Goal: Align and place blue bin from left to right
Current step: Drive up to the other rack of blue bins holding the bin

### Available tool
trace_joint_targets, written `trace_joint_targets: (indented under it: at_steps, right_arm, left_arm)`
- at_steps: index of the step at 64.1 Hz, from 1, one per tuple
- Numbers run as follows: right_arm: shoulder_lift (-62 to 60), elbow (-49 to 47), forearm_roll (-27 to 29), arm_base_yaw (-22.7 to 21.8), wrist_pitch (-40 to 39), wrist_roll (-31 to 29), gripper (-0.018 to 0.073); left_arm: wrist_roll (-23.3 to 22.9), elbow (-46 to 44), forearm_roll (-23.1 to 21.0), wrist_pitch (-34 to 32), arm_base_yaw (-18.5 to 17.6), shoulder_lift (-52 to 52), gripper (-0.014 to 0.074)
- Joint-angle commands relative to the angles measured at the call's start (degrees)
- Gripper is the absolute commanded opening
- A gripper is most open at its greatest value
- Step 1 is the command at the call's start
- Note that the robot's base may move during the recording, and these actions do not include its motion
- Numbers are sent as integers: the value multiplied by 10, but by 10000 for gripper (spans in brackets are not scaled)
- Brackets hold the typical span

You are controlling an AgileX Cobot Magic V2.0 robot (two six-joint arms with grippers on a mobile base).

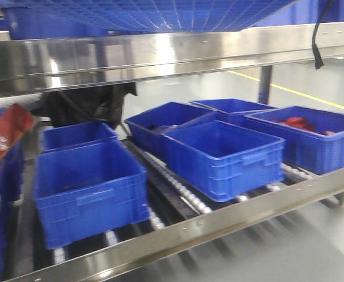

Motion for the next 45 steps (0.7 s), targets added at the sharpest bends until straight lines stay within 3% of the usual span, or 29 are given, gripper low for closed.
trace_joint_targets:
  at_steps: [1, 45]
  right_arm:
    - [-7, -8, 32, 6, -62, 9, -70]
    - [-7, -8, 32, 6, -62, 9, -70]
  left_arm:
    - [12, -11, -83, -38, -15, -23, -111]
    - [12, -11, -83, -38, -15, -23, -111]
